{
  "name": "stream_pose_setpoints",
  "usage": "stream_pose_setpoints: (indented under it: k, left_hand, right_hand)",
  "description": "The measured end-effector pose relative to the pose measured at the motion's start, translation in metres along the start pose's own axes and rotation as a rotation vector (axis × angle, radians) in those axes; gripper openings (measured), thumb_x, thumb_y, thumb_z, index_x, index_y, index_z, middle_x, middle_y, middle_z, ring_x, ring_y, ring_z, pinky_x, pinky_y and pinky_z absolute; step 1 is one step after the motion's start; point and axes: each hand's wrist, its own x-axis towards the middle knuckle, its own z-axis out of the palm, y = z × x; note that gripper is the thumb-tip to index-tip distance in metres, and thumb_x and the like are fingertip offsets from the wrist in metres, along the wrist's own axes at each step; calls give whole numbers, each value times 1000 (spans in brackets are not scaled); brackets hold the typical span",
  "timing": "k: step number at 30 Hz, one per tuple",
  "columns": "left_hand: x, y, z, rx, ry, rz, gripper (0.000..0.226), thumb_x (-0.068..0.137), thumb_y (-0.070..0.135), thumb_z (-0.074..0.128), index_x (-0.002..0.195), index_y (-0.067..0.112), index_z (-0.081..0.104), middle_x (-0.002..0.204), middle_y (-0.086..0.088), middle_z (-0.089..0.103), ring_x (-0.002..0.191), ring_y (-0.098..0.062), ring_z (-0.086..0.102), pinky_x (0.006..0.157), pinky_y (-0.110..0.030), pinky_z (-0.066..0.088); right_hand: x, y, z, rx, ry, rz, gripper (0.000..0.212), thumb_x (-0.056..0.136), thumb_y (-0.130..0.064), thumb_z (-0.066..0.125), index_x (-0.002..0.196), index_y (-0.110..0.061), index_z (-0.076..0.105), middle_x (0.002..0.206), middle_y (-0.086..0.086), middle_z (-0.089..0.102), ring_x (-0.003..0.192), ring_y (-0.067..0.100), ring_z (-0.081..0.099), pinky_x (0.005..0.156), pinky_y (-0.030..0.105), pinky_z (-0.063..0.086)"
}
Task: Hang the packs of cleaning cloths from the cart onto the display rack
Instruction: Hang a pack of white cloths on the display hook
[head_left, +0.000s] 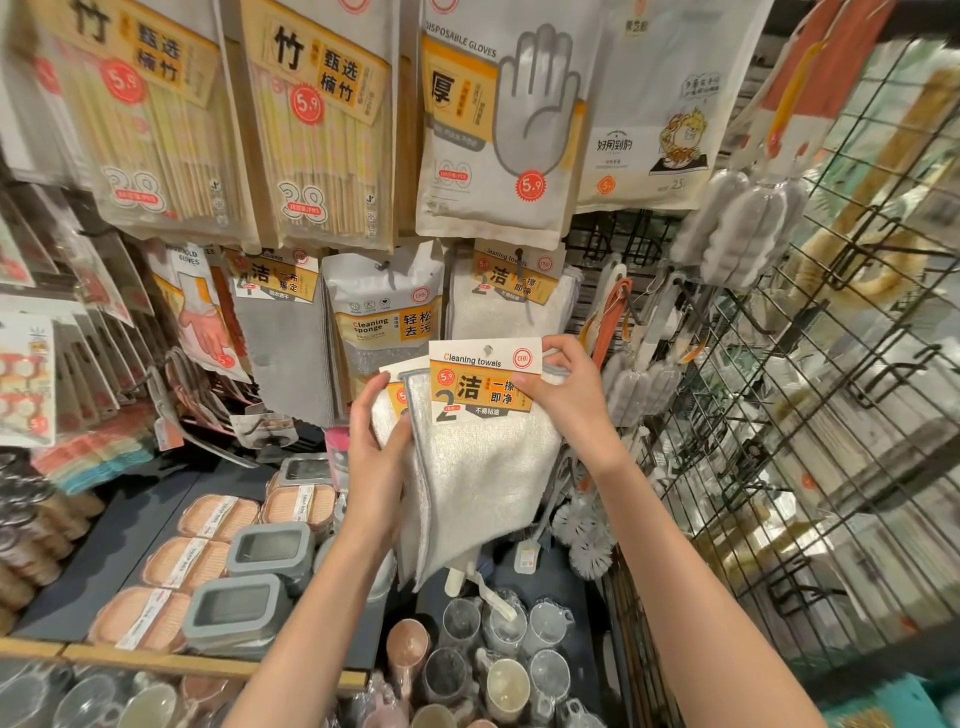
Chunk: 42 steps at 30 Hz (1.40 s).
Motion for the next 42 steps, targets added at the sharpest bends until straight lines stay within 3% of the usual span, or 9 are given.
stream_pose_setpoints:
  k: [4, 8, 11, 14, 17, 24, 34, 38, 42]
  left_hand:
    - [3, -5, -5, 72, 13, 19, 50, 91, 0, 57, 128, 33, 50, 129, 11, 56, 117, -12, 56, 108, -42, 40]
    - [6, -3, -7, 104, 24, 22, 50, 88, 9, 61, 125, 42, 52, 137, 10, 51, 127, -15, 49, 112, -48, 34]
    - [7, 1, -8, 142, 28, 6, 48, 89, 13, 62, 127, 40, 50, 120, 29, 56, 120, -3, 52, 111, -43, 33]
    - [10, 1, -16, 248, 32, 19, 48, 79, 35, 63, 122, 52, 50, 110, 45, 54, 131, -20, 41, 114, -52, 24]
    - [11, 0, -19, 241, 32, 13, 47, 80, 34, 64, 120, 55, 50, 113, 47, 50, 136, -20, 36, 115, -52, 23]
    - [16, 2, -22, 132, 29, 21, 49, 92, 8, 60, 121, 47, 52, 131, -2, 57, 119, -20, 58, 106, -50, 41]
    - [17, -2, -24, 101, 47, 2, 51, 92, 5, 59, 117, 49, 54, 134, -6, 56, 119, -24, 58, 104, -50, 43]
    - [15, 1, -24, 101, 51, 36, 50, 92, 1, 57, 117, 44, 53, 131, 1, 56, 117, -20, 59, 100, -38, 47]
    - [12, 2, -23, 87, 45, 38, 48, 93, 1, 56, 118, 42, 53, 131, 0, 57, 115, -19, 60, 90, -25, 48]
  right_hand:
    - [4, -3, -4, 40, 67, -24, 37, 80, -9, 71, 112, -12, 54, 100, -14, 56, 105, 8, 49, 85, 23, 44]
    - [11, -6, -4, 42, 87, -39, 34, 80, -8, 70, 109, -13, 53, 102, -10, 55, 103, 8, 50, 81, 15, 43]
    - [18, -16, -5, 51, 104, -51, 31, 81, -7, 69, 105, -18, 52, 99, -12, 54, 95, 2, 51, 73, 7, 40]
    - [28, -24, -9, 45, 137, -57, 30, 82, -7, 68, 104, -20, 52, 103, -13, 53, 101, 4, 49, 76, 11, 40]
    - [34, -27, -10, 48, 159, -64, 28, 82, -5, 68, 101, -19, 52, 105, -11, 54, 105, 8, 49, 75, 7, 42]
    - [51, -31, -7, 82, 223, -62, 32, 84, 3, 63, 113, -2, 53, 105, -1, 52, 81, -5, 49, 55, 0, 39]
    - [59, -16, -3, 60, 344, -3, 30, 83, -3, 66, 111, -8, 55, 104, -5, 55, 95, 7, 51, 60, -1, 39]
    - [63, -12, 2, 31, 319, -32, 37, 83, -2, 65, 114, -13, 48, 98, -15, 51, 82, -2, 51, 67, 8, 44]
    - [72, -9, 5, -4, 254, -39, 21, 86, 0, 59, 89, -19, 52, 91, -19, 53, 83, -1, 55, 77, 33, 55]
